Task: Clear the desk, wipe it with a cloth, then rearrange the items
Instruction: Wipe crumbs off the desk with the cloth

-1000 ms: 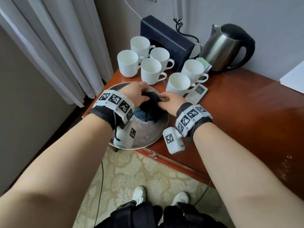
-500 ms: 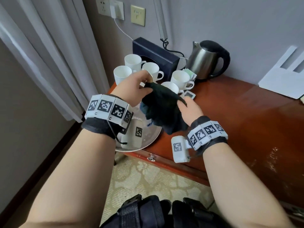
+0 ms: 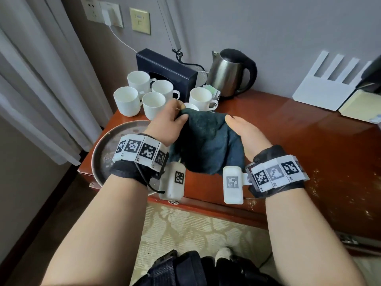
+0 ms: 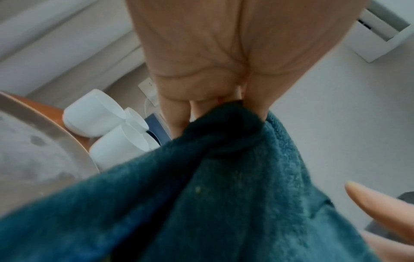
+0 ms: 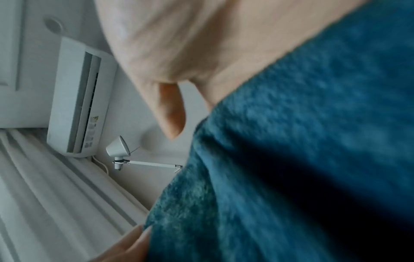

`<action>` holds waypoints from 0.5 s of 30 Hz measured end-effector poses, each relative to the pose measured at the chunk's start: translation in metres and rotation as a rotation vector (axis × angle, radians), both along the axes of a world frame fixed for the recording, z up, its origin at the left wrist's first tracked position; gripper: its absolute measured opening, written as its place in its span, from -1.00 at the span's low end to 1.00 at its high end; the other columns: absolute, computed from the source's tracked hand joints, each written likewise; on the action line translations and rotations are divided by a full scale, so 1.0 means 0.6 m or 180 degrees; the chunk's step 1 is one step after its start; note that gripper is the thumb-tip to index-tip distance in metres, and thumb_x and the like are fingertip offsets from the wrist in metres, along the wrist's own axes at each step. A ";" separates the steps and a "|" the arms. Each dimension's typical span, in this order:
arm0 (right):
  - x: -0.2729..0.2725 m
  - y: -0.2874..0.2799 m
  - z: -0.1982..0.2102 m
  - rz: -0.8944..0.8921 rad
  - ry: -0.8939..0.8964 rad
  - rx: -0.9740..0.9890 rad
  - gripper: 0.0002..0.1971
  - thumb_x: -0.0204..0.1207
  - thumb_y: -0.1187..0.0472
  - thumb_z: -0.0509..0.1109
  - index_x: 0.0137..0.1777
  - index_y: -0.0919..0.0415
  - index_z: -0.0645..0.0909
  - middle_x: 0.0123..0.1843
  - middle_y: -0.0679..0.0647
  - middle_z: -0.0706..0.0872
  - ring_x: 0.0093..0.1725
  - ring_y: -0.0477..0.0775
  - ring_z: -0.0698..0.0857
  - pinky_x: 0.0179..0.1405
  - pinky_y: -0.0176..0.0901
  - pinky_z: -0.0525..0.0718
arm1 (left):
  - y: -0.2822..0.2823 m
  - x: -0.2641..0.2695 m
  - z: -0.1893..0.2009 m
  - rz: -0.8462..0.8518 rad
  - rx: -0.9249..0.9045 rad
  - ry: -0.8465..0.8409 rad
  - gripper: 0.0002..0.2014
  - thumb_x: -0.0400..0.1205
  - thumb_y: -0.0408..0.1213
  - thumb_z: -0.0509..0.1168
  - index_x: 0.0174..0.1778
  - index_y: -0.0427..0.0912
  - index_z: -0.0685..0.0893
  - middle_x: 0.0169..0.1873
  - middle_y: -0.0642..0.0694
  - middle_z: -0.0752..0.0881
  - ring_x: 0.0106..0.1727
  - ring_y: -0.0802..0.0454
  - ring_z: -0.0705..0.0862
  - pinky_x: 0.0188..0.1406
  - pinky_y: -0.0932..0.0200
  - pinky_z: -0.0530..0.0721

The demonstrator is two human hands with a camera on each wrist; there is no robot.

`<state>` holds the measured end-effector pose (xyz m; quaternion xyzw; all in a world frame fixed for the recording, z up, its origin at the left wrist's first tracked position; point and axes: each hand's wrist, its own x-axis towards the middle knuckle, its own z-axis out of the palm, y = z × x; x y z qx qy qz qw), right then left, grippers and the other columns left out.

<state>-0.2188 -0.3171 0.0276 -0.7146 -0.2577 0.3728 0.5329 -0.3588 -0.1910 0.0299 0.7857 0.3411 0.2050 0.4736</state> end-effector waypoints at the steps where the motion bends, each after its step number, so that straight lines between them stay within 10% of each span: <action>1: 0.006 -0.011 0.000 0.0234 -0.0210 -0.0279 -0.85 0.53 -0.05 0.35 -0.12 -0.03 0.67 0.03 -0.07 0.77 0.13 -0.05 0.69 0.38 -0.01 0.54 | -0.004 0.010 0.000 -0.0079 -0.0094 -0.0067 -0.91 0.69 -0.33 0.17 0.02 -0.12 0.37 -0.28 0.06 0.54 -0.22 0.13 0.52 -0.10 0.42 0.51; 5: 0.035 -0.049 0.015 0.0392 -0.1071 -0.0813 -0.61 0.58 0.01 0.32 -0.19 0.41 0.59 -0.14 0.32 0.74 -0.15 0.01 0.61 -0.05 -0.09 0.51 | -0.023 0.050 0.004 -0.0492 -0.0130 -0.0019 -0.92 0.65 -0.26 0.18 -0.01 -0.10 0.40 -0.16 -0.10 0.59 -0.11 -0.02 0.53 0.01 0.16 0.47; 9: 0.056 -0.082 0.041 -0.0737 0.0708 0.0594 -0.75 0.63 0.12 0.26 -0.15 0.28 0.63 -0.18 0.12 0.80 -0.15 0.04 0.76 0.09 -0.02 0.67 | -0.046 0.088 0.000 -0.0679 -0.0311 -0.0010 -0.90 0.67 -0.32 0.24 -0.11 -0.09 0.44 -0.33 0.01 0.57 -0.35 0.24 0.53 -0.30 0.46 0.46; 12: 0.073 -0.111 0.050 -0.0853 0.1403 0.1006 -0.55 0.65 -0.01 0.15 0.26 0.36 0.57 0.22 0.32 0.69 0.22 0.24 0.69 0.34 0.18 0.59 | -0.069 0.126 -0.005 -0.0890 -0.0321 -0.0062 -0.81 0.55 -0.24 0.34 -0.29 0.06 0.47 -0.35 0.09 0.57 -0.25 0.09 0.53 -0.12 0.28 0.51; 15: 0.093 -0.148 0.056 -0.0749 0.1894 0.1242 -0.42 0.65 -0.14 0.00 0.41 0.27 0.50 0.24 0.23 0.68 0.23 0.16 0.69 0.25 0.07 0.65 | -0.086 0.158 -0.005 -0.0814 0.0050 0.0100 -0.86 0.64 -0.35 0.29 -0.21 -0.07 0.52 -0.33 0.19 0.53 -0.30 0.24 0.50 -0.24 0.62 0.42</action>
